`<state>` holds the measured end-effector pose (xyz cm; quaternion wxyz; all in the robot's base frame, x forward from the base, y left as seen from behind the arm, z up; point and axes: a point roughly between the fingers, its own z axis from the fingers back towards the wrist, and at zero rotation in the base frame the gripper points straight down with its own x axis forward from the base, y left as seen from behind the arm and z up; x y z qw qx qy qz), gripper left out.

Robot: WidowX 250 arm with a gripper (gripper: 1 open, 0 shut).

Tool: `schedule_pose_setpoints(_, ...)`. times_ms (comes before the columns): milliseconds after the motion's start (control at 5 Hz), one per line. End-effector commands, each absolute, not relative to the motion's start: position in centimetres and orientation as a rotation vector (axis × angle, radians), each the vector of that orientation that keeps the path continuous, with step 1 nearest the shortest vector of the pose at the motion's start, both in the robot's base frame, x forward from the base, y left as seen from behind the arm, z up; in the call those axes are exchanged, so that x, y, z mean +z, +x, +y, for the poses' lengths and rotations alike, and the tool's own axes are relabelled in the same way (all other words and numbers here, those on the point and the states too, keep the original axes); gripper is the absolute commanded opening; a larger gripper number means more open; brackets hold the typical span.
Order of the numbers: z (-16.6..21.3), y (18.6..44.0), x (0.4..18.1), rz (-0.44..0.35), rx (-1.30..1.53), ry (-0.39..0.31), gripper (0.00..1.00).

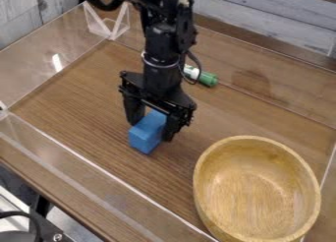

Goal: Remove the blue block from inside the brown bowl and put it on the table

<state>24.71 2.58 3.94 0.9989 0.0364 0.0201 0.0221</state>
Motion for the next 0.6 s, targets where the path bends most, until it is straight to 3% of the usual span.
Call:
schedule_pose_setpoints(0,3.01,25.36,4.42,0.01,0.042,0.072,1.0)
schedule_pose_setpoints(400,3.33,25.49,4.38,0.02,0.024,0.063,1.0)
